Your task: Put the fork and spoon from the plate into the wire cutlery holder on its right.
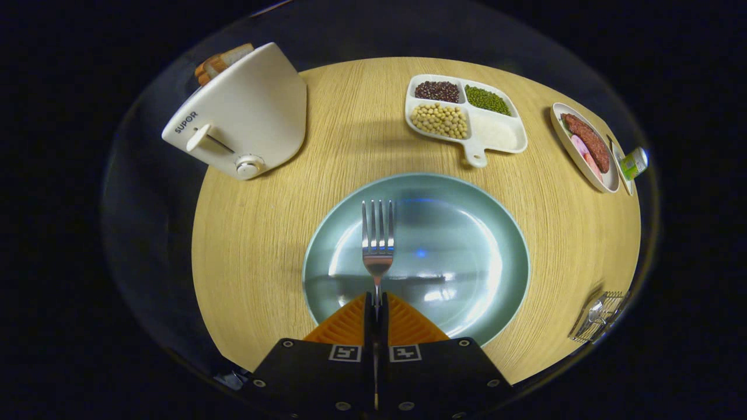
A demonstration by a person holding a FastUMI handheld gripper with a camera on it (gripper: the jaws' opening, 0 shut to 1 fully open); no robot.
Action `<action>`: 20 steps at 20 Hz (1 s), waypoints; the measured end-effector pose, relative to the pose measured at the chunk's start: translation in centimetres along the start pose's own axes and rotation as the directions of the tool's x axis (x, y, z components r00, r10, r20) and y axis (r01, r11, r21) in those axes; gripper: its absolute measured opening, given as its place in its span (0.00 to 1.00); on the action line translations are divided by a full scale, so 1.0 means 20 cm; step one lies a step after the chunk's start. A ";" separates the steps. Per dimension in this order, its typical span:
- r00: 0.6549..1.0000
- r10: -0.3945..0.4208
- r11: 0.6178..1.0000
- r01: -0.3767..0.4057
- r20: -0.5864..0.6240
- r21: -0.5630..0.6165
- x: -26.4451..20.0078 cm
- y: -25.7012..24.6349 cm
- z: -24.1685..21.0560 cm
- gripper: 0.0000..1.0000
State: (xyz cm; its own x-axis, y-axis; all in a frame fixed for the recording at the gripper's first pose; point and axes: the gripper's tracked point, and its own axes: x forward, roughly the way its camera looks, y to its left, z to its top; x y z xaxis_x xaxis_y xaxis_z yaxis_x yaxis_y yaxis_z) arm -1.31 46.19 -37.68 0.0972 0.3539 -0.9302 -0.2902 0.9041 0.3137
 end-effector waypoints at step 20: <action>0.968 -0.042 0.995 0.017 0.247 0.103 -0.91 -1.11 -0.21 0.03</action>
State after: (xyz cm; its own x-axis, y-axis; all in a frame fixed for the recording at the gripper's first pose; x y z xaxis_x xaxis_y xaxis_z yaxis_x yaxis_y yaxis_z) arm -0.71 18.76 -28.60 0.3419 0.3637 -0.8665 -0.1888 0.9298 0.3159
